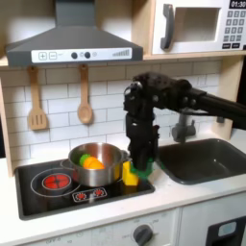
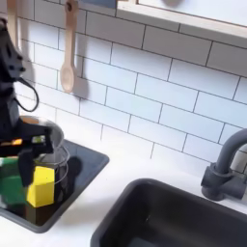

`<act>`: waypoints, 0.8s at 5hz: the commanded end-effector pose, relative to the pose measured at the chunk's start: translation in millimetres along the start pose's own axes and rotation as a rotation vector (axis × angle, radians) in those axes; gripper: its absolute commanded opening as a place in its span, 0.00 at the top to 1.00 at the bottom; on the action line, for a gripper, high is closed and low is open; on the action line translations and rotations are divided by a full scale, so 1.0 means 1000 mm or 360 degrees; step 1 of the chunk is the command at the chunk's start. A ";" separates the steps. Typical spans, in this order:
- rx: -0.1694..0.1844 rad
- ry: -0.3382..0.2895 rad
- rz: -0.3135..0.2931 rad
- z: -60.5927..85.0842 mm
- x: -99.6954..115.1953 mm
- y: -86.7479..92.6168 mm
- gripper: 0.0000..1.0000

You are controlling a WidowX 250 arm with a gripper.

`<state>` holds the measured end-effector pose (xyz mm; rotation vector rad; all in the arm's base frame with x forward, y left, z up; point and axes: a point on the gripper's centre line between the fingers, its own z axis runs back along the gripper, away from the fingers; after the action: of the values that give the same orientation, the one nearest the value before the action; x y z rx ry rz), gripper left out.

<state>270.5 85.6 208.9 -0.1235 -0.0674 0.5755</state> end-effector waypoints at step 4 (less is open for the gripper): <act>0.0013 -0.0057 0.0312 -0.001 0.061 0.071 1.00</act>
<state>283.0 178.5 199.6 -0.1130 -0.0886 0.7744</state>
